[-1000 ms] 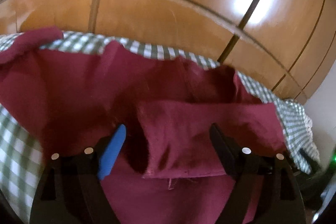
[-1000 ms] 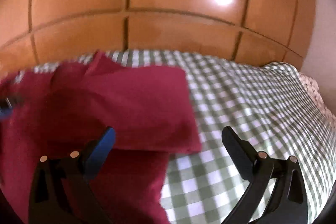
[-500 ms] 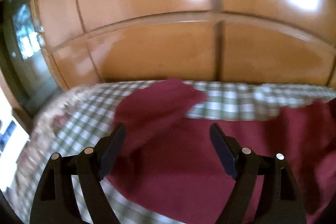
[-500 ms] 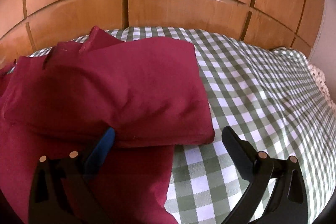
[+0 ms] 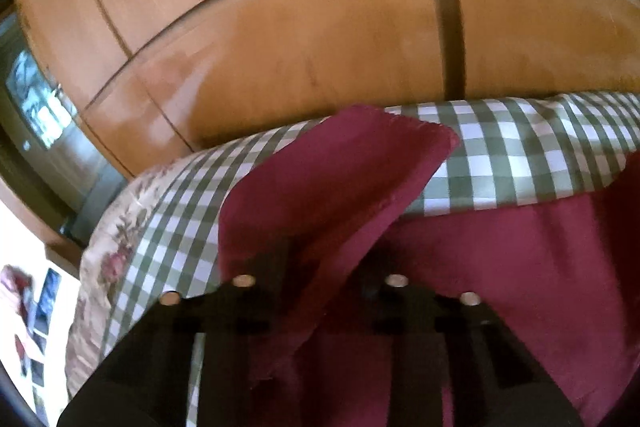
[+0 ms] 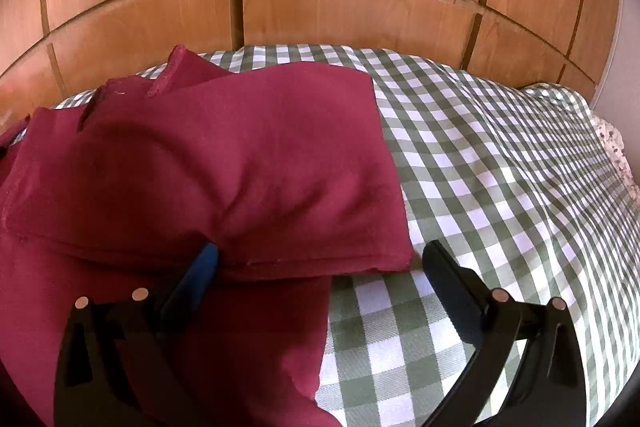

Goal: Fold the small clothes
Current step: 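Grasp the other sleeve with the left gripper and lift it toward the chest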

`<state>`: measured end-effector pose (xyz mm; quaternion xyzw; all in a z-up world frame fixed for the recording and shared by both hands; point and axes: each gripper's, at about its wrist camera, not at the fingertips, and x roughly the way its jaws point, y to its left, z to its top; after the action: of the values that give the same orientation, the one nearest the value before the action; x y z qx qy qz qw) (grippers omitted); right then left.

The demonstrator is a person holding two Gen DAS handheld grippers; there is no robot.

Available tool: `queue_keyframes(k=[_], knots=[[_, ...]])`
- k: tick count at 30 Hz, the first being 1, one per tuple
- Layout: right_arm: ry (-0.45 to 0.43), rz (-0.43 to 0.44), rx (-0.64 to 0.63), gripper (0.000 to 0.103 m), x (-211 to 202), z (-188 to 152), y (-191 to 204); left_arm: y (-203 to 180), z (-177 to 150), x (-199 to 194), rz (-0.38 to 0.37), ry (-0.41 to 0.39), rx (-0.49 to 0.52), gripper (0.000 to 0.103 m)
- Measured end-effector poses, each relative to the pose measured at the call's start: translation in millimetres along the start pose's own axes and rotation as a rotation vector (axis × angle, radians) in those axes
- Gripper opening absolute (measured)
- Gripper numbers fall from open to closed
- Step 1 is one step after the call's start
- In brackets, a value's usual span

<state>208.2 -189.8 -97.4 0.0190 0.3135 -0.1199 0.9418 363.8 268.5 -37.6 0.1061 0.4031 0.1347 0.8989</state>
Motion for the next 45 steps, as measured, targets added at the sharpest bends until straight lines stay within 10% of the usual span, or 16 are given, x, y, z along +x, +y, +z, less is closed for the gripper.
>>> queue_keyframes(k=[11, 22, 33, 45], knots=[[0.004, 0.006, 0.006, 0.101, 1, 0, -1, 87, 12, -56, -0.195, -0.185, -0.432, 0.006], [0.004, 0.013, 0.011, 0.101, 1, 0, -3, 94, 25, -162, -0.309, -0.455, -0.548, 0.006], [0.005, 0.017, 0.015, 0.101, 0, 0, -3, -8, 18, -209, -0.626, -0.499, -0.356, 0.006], [0.006, 0.018, 0.016, 0.101, 0, 1, -3, -149, -7, -204, -0.761, -0.357, -0.142, 0.006]])
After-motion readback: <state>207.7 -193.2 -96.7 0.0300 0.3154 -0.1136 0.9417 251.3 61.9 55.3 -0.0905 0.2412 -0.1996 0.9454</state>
